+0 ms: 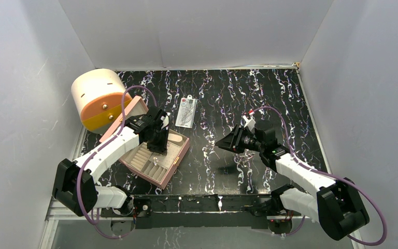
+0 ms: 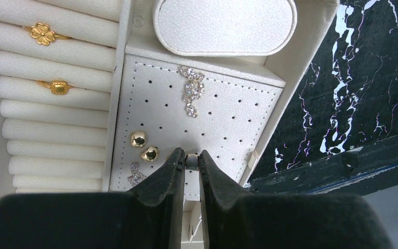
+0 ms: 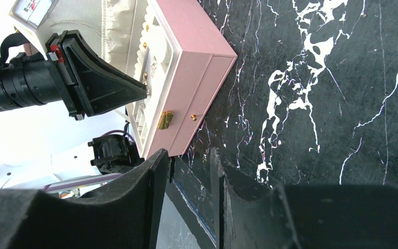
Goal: Organize the mixed jewelry
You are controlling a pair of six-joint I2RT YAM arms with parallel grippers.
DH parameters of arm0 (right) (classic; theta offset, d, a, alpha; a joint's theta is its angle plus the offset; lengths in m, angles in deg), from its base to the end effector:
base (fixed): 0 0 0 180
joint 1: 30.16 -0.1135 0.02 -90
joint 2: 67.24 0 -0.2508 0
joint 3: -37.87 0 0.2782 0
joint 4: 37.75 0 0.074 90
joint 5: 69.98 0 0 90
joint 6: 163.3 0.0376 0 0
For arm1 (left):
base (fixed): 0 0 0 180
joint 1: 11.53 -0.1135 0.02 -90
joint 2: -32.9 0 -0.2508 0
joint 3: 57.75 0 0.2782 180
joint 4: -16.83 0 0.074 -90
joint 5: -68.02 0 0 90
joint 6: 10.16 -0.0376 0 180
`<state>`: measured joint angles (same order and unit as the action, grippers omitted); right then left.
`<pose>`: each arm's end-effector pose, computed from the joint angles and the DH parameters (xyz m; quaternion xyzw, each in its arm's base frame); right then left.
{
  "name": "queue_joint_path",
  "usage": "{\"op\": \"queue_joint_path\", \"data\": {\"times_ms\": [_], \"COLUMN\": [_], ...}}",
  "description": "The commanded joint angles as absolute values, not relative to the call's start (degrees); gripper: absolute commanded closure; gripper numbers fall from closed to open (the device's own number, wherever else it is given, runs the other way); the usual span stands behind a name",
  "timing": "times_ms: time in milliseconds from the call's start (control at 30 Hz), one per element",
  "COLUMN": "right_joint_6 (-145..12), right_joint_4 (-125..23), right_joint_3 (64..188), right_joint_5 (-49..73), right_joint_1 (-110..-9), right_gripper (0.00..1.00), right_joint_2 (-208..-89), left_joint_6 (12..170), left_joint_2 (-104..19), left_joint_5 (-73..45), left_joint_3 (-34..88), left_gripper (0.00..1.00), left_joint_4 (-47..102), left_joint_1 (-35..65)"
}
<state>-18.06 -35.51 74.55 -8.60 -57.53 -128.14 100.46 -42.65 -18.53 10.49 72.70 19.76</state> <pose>0.2146 0.1314 0.1785 0.0593 0.8129 0.5117 0.2719 0.2412 -0.1493 0.2214 0.0974 0.9674 -0.1278 0.1956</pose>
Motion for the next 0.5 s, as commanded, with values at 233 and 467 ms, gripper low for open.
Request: {"op": "queue_joint_path", "data": {"times_ms": [233,467], "right_joint_6": [-18.4,-18.1], "right_joint_4": [-33.6,-32.8], "right_joint_3": [75.0,75.2], "right_joint_5": [-8.7,-9.1], "right_joint_1": [-57.5,-57.5], "right_gripper": [0.55,0.55], "right_joint_2": [-127.2,-128.0], "left_joint_6": [97.8,97.9], "left_joint_2": [-42.1,-42.3], "left_joint_5": [-16.0,-19.4], "left_joint_3": [10.1,11.0], "left_gripper": [0.92,0.92], "left_joint_4": [75.1,76.0], "left_joint_1": [19.6,19.6]}}
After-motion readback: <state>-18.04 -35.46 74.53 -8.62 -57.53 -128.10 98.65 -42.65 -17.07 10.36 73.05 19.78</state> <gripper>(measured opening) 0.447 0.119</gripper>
